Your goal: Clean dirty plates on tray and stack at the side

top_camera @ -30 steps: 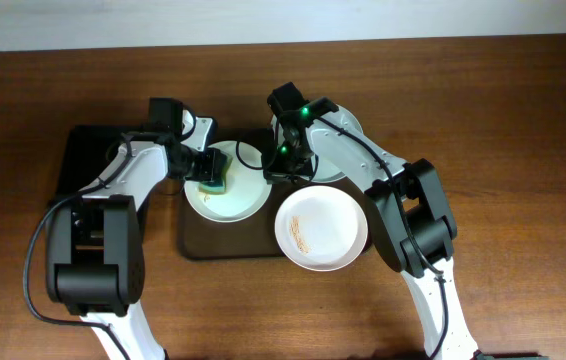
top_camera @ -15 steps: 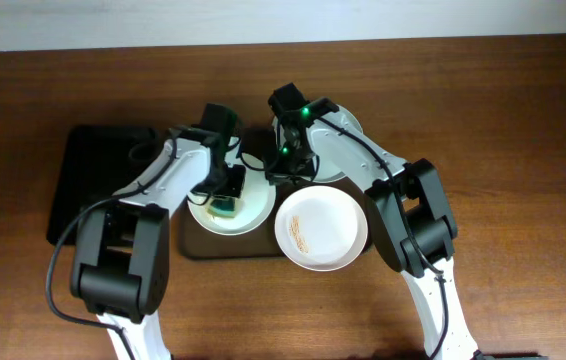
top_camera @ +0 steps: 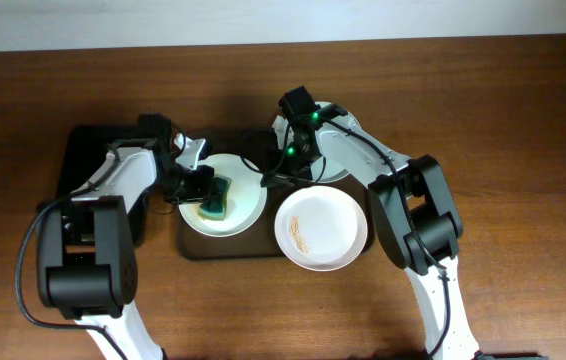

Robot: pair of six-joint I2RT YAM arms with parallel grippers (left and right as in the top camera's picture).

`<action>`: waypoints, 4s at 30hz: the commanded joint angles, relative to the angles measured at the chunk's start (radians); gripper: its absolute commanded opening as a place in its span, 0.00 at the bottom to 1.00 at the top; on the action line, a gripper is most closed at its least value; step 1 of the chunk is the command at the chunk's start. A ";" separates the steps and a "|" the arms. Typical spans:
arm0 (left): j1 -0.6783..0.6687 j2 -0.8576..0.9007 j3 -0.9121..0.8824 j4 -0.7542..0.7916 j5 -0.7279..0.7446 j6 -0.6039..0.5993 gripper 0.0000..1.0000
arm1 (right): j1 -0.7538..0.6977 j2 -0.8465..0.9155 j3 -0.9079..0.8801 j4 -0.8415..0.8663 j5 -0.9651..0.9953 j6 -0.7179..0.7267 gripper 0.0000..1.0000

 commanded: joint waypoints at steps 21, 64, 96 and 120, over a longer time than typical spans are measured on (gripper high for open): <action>-0.073 0.051 0.065 0.157 -0.296 -0.081 0.00 | 0.000 0.006 -0.021 0.002 0.003 0.008 0.04; -0.077 0.051 0.081 -0.138 -0.339 -0.152 0.01 | 0.085 0.006 -0.026 -0.063 0.137 0.078 0.23; 0.185 0.051 0.498 -0.330 0.014 -0.004 0.01 | 0.249 -0.311 -0.014 -0.323 0.967 0.133 0.04; 0.179 0.051 0.498 -0.329 0.014 -0.005 0.01 | 0.609 -0.311 0.100 -0.335 1.957 0.152 0.04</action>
